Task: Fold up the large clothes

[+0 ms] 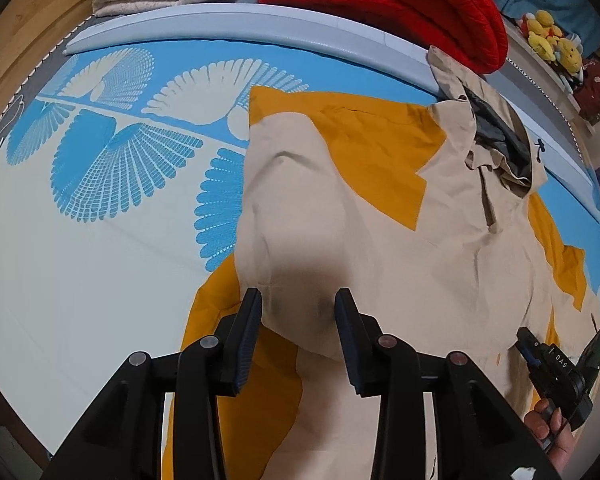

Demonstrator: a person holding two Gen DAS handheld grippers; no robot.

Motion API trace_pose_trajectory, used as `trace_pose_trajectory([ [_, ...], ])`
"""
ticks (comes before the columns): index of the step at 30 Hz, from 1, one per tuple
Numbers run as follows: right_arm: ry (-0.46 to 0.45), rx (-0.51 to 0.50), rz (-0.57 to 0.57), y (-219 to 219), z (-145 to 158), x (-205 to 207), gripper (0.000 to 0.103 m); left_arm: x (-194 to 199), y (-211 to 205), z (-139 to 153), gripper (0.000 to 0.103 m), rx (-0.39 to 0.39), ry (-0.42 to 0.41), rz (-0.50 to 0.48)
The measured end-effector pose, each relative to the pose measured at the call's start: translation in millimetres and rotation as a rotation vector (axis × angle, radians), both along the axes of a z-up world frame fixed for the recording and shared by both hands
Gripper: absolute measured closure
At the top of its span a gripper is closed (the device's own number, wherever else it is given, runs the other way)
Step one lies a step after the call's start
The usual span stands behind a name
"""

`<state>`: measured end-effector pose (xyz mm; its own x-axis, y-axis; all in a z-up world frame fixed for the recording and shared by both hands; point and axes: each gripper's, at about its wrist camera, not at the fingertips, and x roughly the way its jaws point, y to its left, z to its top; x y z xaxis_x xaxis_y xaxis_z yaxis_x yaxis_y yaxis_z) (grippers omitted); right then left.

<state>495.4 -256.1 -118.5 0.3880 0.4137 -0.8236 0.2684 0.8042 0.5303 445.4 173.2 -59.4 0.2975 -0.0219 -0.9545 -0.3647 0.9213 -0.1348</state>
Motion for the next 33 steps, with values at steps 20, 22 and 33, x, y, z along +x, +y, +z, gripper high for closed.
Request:
trace_pose_trajectory([
  [20, -0.164, -0.129, -0.129, -74.1, 57.5, 11.1, 0.091, 14.6, -12.7, -37.4, 0.069, -0.027, 0.069, -0.044],
  [22, -0.058, -0.151, -0.171, -80.9, 36.4, 10.4, 0.084, 15.4, -17.1, -48.3, 0.069, -0.034, 0.099, -0.064],
  [33, -0.084, -0.157, -0.124, -81.7, 30.8, 20.3, 0.059, 11.3, -29.1, -81.9, 0.069, 0.005, 0.204, -0.109],
])
